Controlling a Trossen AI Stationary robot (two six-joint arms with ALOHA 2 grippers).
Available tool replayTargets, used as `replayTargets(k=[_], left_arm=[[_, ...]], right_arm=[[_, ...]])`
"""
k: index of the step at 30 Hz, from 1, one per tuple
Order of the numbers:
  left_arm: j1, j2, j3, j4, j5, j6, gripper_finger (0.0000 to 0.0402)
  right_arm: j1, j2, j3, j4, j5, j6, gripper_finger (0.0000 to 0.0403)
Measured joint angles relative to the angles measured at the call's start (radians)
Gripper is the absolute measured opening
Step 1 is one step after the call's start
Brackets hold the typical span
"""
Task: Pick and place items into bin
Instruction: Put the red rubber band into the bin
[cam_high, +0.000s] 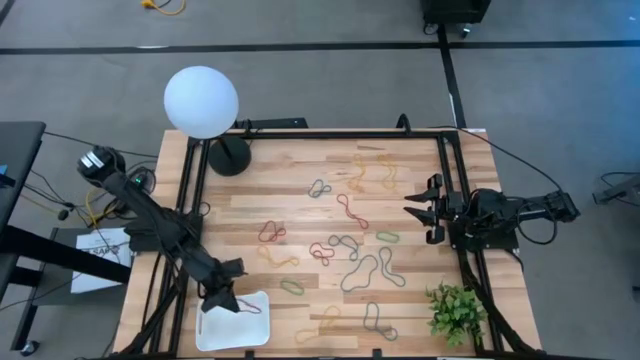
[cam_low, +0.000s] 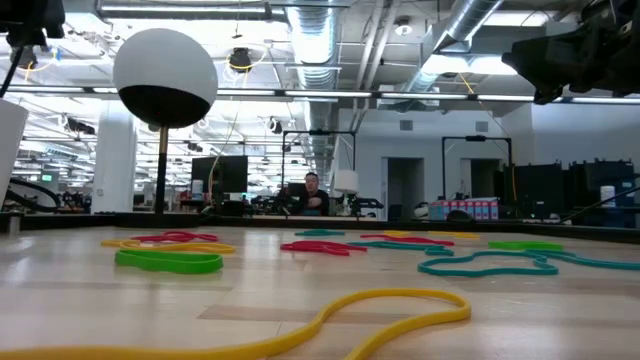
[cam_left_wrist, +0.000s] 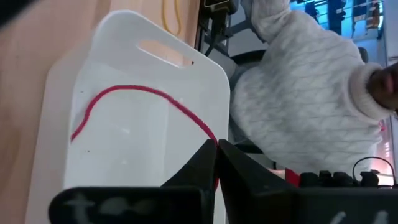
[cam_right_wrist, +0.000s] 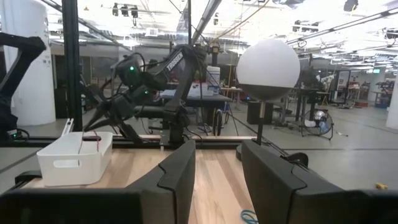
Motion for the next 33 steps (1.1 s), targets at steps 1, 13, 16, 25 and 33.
replayTargets(k=[1, 13, 16, 25, 33], left_arm=[[0.000, 0.012, 0.006, 0.000, 0.001, 0.000, 0.0010], [0.014, 0.089, 0.012, -0.001, 0.029, -0.034, 0.0077], [0.041, 0.089, 0.012, 0.003, 0.031, 0.013, 0.0070], [0.348, 0.089, 0.012, 0.004, 0.397, 0.212, 0.0029], [0.718, 0.088, 0.076, -0.008, 0.574, 0.637, 0.0002]], right_arm=[[0.000, 0.000, 0.000, 0.000, 0.000, 0.000, 0.0125], [0.000, 0.000, 0.000, 0.000, 0.000, 0.000, 0.0125], [0.000, 0.000, 0.000, 0.000, 0.000, 0.000, 0.0125], [0.000, 0.000, 0.000, 0.018, 0.000, -0.004, 0.0125], [0.000, 0.000, 0.000, 0.018, 0.000, -0.010, 0.0125]])
